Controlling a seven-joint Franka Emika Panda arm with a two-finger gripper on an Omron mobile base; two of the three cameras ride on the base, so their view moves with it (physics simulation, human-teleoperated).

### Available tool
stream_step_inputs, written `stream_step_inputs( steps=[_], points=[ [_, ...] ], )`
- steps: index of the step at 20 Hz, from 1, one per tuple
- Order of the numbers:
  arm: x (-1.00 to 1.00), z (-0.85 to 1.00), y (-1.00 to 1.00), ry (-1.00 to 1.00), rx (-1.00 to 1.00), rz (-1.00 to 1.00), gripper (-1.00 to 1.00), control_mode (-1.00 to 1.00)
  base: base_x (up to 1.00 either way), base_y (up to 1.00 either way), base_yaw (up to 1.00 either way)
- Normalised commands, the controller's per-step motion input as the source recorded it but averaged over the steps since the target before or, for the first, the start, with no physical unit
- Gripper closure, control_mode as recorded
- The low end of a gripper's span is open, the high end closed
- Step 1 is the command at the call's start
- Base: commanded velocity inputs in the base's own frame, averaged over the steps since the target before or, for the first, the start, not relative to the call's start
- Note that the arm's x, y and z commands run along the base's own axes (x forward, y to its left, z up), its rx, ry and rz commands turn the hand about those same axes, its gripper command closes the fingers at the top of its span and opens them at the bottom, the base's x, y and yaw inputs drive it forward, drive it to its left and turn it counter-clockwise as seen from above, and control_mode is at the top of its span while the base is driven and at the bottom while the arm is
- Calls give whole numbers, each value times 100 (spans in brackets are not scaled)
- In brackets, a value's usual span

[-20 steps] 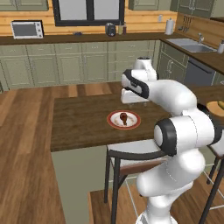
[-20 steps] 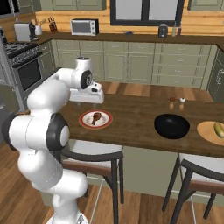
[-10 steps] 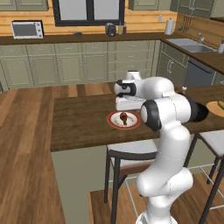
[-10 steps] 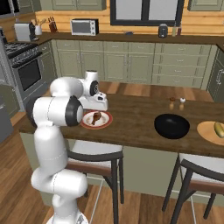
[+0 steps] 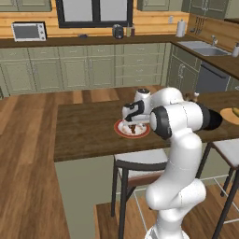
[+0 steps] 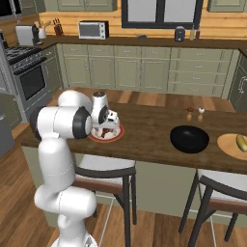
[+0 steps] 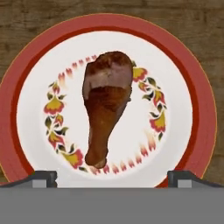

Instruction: Pick the chicken drumstick and cucumber from their plates and place them in the bowl. Then put the bowl in the fridge.

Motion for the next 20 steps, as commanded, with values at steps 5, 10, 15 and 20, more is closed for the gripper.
stream_step_inputs(
  steps=[5, 10, 15, 20],
  points=[
    [56, -10, 2, 0, 0, 0, -100, -100, 0, 0, 0],
    [62, 0, 4, 4, 0, 0, -100, -100, 0, 0, 0],
    [13, -25, 13, 0, 0, -3, -100, -100, 0, 0, 0],
    [0, -45, 2, 2, 0, -7, -100, -100, 0, 0, 0]
  ],
)
